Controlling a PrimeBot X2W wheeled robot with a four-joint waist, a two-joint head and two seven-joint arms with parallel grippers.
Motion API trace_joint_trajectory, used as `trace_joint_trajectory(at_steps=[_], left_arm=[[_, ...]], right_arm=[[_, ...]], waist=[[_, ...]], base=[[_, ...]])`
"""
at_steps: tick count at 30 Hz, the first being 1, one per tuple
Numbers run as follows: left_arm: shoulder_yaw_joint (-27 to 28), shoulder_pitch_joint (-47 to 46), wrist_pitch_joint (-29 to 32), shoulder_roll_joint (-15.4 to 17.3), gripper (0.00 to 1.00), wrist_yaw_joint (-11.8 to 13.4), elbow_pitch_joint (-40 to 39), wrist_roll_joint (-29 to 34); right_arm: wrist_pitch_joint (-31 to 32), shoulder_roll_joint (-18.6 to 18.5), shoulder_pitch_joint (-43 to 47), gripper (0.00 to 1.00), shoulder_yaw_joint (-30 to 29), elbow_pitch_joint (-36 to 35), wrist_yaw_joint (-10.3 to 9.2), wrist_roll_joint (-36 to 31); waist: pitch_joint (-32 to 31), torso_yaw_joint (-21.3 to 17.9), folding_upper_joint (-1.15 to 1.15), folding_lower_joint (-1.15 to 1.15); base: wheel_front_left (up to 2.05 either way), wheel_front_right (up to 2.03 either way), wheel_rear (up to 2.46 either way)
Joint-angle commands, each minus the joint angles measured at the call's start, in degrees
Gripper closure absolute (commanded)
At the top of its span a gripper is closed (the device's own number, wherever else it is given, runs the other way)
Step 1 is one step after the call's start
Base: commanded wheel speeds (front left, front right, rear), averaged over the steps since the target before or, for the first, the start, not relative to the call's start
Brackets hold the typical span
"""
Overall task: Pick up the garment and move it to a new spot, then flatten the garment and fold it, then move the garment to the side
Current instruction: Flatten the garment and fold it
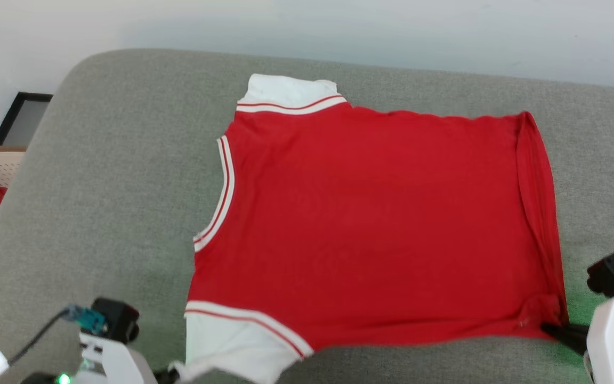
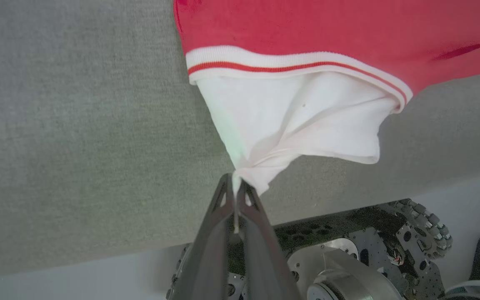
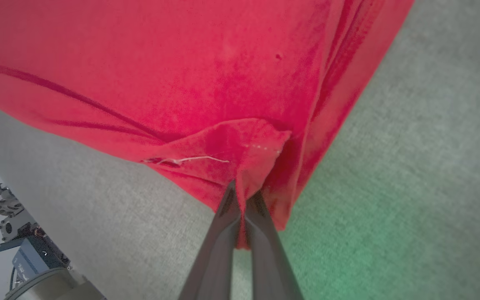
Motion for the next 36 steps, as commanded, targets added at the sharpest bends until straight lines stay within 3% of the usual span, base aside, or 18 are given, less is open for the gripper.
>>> trace_joint_trajectory(at_steps=[1,10,16,21,28,36], left_arm=[[-0.44,1.28,0.51,0.96,1.00,0.99,-1.09,-0.32],[2.03,-2.53,0.57,4.67,1.00,3.89,-6.45,2.59],[4.46,-9.55,2.40,5.90,1.00,2.46,-6.19,7.57],[6.24,-19.04,5.20,3.03,1.00,-3.29,0.31,12.43],[5.53,-31.00,8.42,-6.67,1.00,-13.40,17.40,16.96],[2.74,-36.79,9.42,-17.63,1.00,-21.50,37.41,17.92]], right_arm=[[1.29,-0.91,2.54,1.00,-0.74,-1.26,-0.11,0.64],[1.61,-0.03,6.33,1.00,-9.72,-6.32,-0.11,-1.87],[1.60,3.21,3.76,1.00,-14.95,-6.85,-0.11,-6.69],[2.76,7.47,-0.97,1.00,-17.38,-5.52,-0.11,-11.52],[2.82,13.62,-10.16,1.00,-15.69,0.68,-0.11,-17.08],[0.68,18.56,-19.29,1.00,-9.63,10.73,-0.10,-19.04]], waist=[[0.16,0.00,0.00,0.00],[1.34,-1.34,0.00,0.00],[2.14,-2.39,0.00,0.00],[3.38,-3.46,0.00,0.00],[5.71,-5.46,0.00,0.00],[8.29,-6.94,0.00,0.00]], base=[[0.00,0.00,0.00],[0.00,0.00,0.00],[0.00,0.00,0.00],[0.00,0.00,0.00],[0.00,0.00,0.00],[0.00,0.00,0.00]])
